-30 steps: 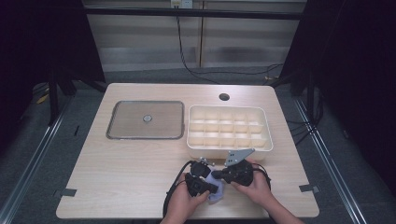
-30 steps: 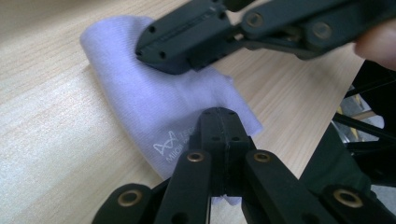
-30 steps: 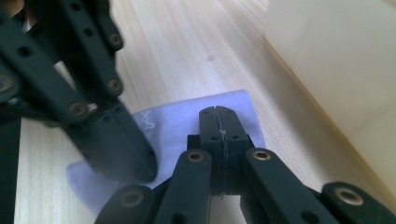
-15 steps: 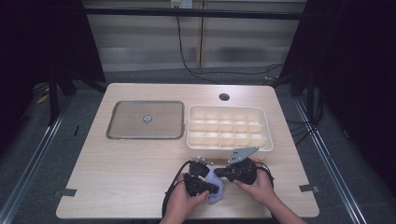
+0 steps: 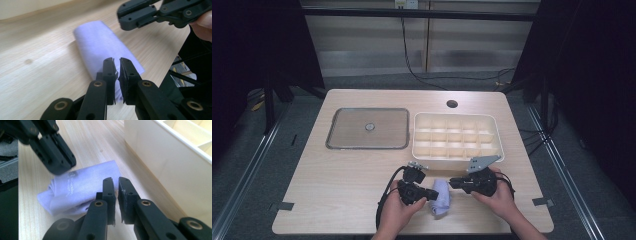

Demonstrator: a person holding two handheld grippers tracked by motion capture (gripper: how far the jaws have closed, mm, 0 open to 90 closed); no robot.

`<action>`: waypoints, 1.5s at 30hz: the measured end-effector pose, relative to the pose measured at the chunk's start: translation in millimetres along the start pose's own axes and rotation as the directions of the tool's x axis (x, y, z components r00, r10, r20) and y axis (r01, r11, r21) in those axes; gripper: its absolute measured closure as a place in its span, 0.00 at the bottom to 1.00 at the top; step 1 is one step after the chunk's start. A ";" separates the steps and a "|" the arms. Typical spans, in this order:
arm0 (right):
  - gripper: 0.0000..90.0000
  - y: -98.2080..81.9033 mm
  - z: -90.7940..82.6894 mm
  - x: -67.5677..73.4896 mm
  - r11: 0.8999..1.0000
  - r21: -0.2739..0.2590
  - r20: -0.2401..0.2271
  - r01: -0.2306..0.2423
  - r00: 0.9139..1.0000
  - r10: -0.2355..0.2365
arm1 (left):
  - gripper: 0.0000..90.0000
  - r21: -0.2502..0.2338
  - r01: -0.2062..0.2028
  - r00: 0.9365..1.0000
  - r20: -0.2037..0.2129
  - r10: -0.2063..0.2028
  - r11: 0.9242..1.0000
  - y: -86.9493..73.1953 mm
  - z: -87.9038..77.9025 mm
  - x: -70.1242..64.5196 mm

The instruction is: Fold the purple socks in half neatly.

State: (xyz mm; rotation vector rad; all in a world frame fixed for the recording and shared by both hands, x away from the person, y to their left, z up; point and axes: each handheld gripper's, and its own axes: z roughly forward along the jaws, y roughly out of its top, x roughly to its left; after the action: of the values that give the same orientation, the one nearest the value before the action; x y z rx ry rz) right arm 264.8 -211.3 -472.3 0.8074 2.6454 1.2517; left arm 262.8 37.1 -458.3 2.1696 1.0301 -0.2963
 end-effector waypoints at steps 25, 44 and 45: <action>0.80 -20.3 -11.4 -1.7 0.981 0.037 -0.018 -0.190 0.982 0.190 | 0.92 0.073 -0.114 0.990 -0.075 0.119 0.991 -4.9 -1.0 19.1; 0.68 -17.3 -13.2 -7.0 0.936 0.085 -0.083 -0.342 0.934 0.349 | 0.92 0.078 -0.143 0.986 -0.081 0.149 0.987 -7.7 10.9 10.1; 0.67 -17.4 -13.2 -7.1 0.929 0.090 -0.090 -0.360 0.926 0.367 | 0.92 0.082 -0.145 0.985 -0.085 0.152 0.986 -7.9 10.7 9.7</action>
State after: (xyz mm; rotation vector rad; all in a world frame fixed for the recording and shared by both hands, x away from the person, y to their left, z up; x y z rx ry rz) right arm 259.4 -233.0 -477.5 1.3316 2.7212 1.3120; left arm 264.2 38.9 -474.6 2.3324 0.9135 -0.1703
